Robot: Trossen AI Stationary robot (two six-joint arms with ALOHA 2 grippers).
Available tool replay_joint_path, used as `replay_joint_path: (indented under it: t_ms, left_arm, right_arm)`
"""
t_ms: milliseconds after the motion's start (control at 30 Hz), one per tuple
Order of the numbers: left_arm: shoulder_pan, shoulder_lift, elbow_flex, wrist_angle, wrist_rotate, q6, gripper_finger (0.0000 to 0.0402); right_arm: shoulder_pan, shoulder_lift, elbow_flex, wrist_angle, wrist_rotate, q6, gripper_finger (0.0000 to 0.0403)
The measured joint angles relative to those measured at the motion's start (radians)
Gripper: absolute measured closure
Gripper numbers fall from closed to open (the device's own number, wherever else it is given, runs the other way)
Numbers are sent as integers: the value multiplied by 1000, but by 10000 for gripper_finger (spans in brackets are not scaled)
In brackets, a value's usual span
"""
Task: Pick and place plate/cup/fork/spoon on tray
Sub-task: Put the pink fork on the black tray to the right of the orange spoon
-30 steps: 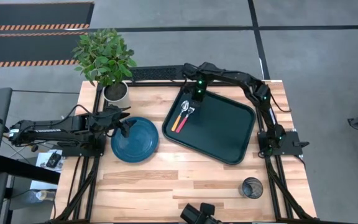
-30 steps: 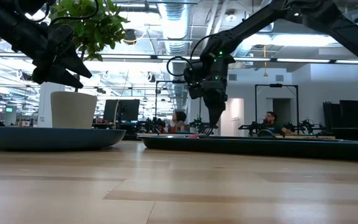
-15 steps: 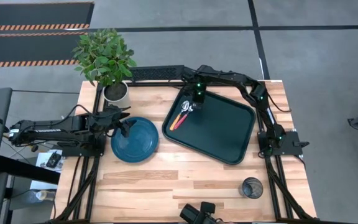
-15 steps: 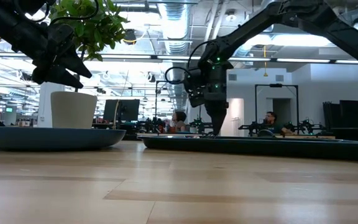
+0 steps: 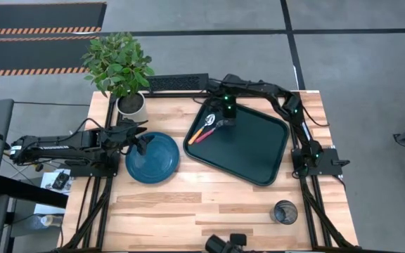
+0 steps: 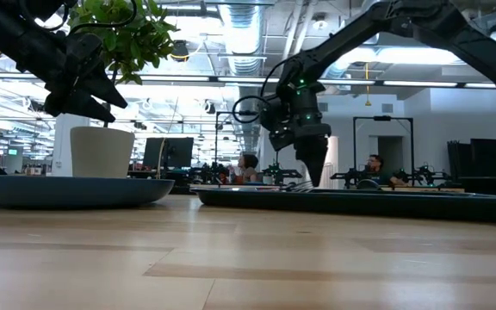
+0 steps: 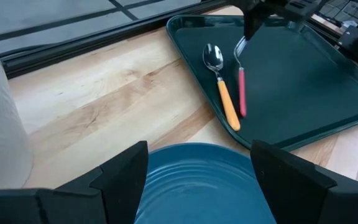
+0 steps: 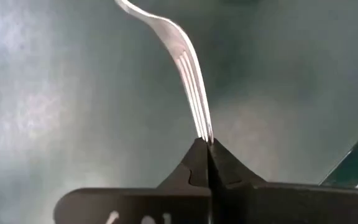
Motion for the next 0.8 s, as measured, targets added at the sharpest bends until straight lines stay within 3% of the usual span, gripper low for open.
replay_joint_path:
  t_ms: [367,667,800]
  left_arm:
    - [0,0,0,0,-23,0,132]
    - [0,0,0,0,-23,0,132]
    - [0,0,0,0,-23,1,132]
  right_arm:
    - [48,0,0,-29,144,-87,394]
    - [82,-1,1,21,241,-91,319]
    - [87,-2,53,10,226,-22,286]
